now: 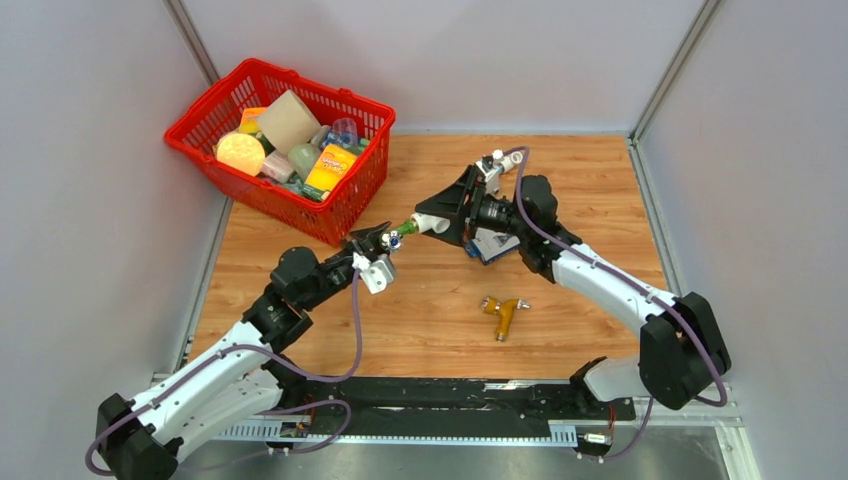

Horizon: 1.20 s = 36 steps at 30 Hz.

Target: Install the water faucets

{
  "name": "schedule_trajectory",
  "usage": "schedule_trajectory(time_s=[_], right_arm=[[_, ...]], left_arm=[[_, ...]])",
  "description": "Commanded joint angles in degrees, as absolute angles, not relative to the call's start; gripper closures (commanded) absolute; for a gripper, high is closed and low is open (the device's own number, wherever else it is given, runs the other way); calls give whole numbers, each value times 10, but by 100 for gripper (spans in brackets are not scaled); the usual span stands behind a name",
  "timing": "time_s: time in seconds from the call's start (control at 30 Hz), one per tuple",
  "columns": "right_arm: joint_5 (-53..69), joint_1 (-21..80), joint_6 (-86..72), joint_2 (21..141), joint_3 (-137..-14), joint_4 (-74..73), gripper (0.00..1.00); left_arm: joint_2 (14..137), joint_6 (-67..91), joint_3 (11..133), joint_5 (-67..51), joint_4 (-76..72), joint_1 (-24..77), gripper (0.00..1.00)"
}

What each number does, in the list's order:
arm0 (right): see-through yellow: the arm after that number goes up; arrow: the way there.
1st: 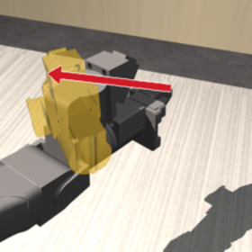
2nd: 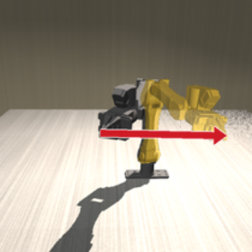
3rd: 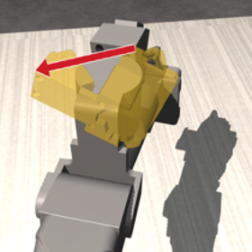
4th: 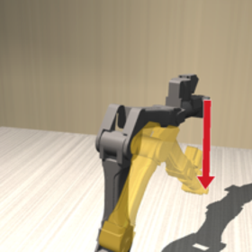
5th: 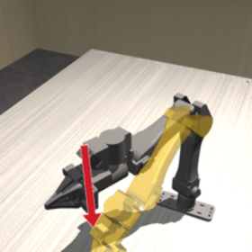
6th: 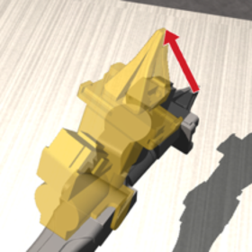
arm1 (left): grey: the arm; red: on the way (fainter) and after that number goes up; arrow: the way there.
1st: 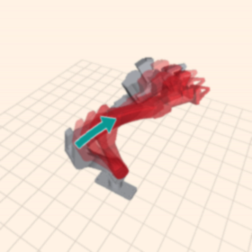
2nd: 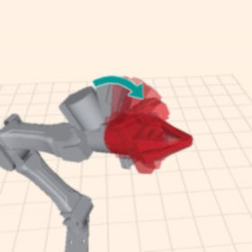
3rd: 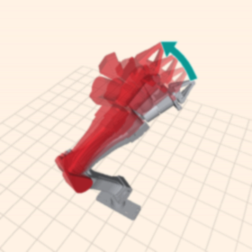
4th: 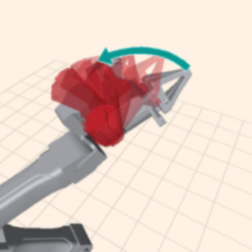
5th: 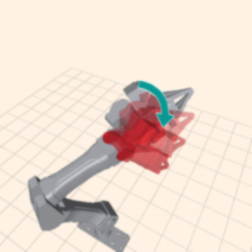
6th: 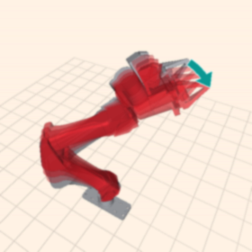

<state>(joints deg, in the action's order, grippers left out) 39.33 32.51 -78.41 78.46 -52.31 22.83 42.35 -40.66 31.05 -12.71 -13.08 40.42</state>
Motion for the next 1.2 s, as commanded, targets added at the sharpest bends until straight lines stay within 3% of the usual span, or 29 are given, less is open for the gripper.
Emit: schedule_trajectory(time_s=[0.0, 0.23, 0.43, 0.73, 0.87, 1.07, 1.17], right_arm=[[401, 298, -762, 751, -529, 211, 0], [440, 187, -634, 711, -526, 186, 0], [451, 145, -411, 629, -553, 156, 0], [499, 166, -108, 480, -450, 261, 0], [539, 199, 35, 456, -432, 236, 2], [581, 234, 117, 472, -454, 191, 4], [536, 253, 120, 479, -441, 197, 7]], left_arm=[[431, -347, 337, -113, -160, 396, 100], [452, -195, 397, -167, -135, 373, 100], [475, -14, 416, -229, -140, 322, 100], [483, 214, 423, -375, -210, 253, 100], [501, 294, 425, -459, -269, 239, 100], [529, 389, 430, -504, -373, 236, 100], [540, 397, 423, -492, -387, 236, 100]])
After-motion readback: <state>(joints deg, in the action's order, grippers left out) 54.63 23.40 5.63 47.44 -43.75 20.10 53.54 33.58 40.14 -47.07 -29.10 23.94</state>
